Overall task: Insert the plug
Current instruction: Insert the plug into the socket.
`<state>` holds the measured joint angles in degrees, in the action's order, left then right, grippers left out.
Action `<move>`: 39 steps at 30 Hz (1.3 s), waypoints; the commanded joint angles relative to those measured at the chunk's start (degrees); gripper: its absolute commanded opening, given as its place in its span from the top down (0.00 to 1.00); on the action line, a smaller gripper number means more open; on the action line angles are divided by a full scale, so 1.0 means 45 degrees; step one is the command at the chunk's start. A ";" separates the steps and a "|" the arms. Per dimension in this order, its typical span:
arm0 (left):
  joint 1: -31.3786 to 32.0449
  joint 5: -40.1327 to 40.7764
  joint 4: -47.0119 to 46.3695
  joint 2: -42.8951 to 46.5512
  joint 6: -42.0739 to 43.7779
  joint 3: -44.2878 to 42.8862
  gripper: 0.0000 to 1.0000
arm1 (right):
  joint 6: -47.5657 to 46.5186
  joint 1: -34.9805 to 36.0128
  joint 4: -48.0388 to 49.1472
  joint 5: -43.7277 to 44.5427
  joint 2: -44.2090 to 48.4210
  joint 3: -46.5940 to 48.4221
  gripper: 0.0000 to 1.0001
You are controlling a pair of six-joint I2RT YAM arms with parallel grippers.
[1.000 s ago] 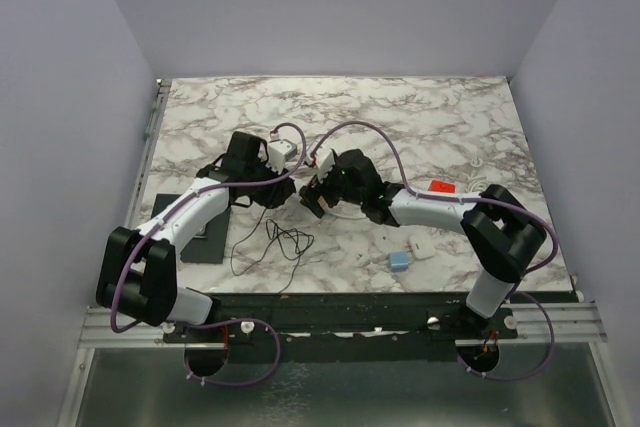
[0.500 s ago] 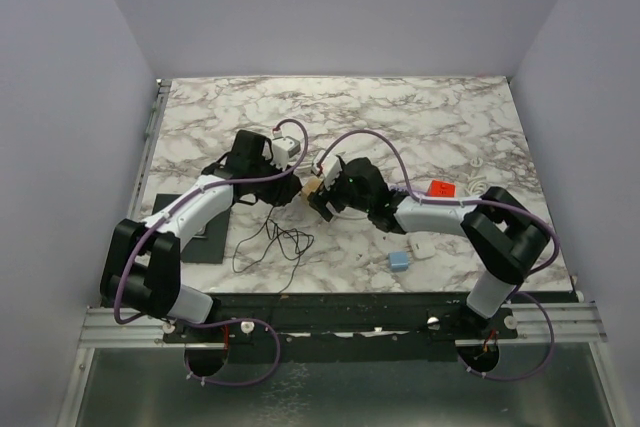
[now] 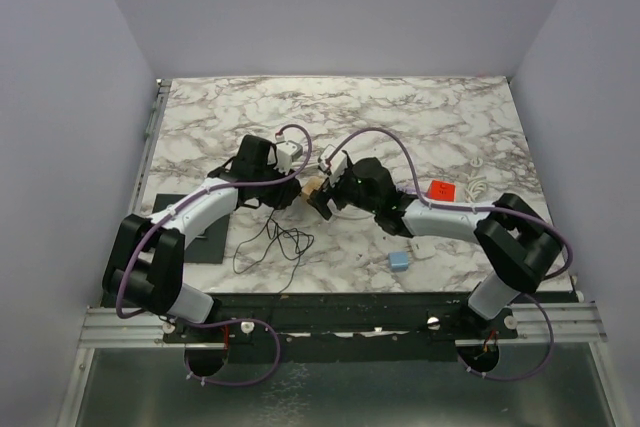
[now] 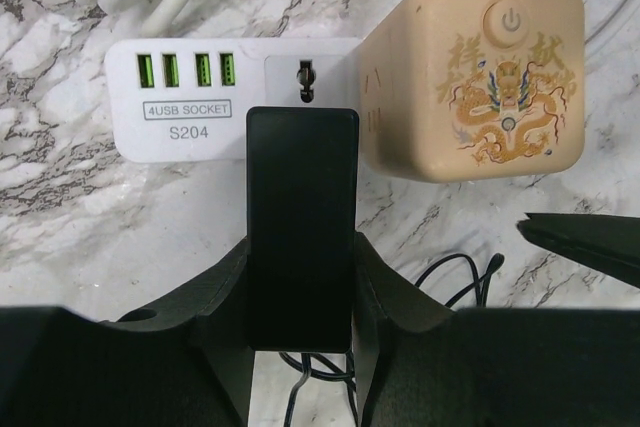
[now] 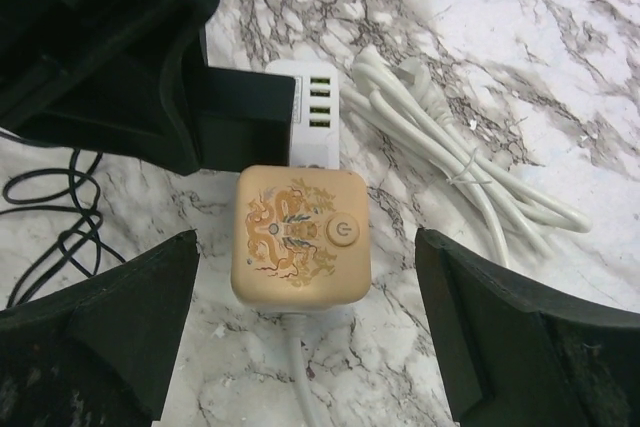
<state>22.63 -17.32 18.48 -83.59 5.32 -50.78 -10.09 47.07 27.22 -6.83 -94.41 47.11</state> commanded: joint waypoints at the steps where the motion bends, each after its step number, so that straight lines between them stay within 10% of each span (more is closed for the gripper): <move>1: 0.0191 0.0519 -0.0438 0.0012 0.0029 0.0266 1.00 | 0.0637 -0.0010 0.0492 -0.0219 0.0679 -0.0067 0.05; 19: 0.0440 0.0828 -0.1118 -0.0096 0.0360 0.0594 1.00 | 0.4432 -0.1830 0.0286 0.0228 0.1996 -0.0887 0.12; 39: 0.0648 0.1054 -0.1070 -0.0277 0.0719 0.0851 1.00 | 0.5740 -0.3233 -0.0884 -0.3287 -0.1581 0.2318 0.18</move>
<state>24.88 -13.76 13.19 -84.36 8.01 -48.05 13.56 33.56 25.21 -14.50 -97.49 54.46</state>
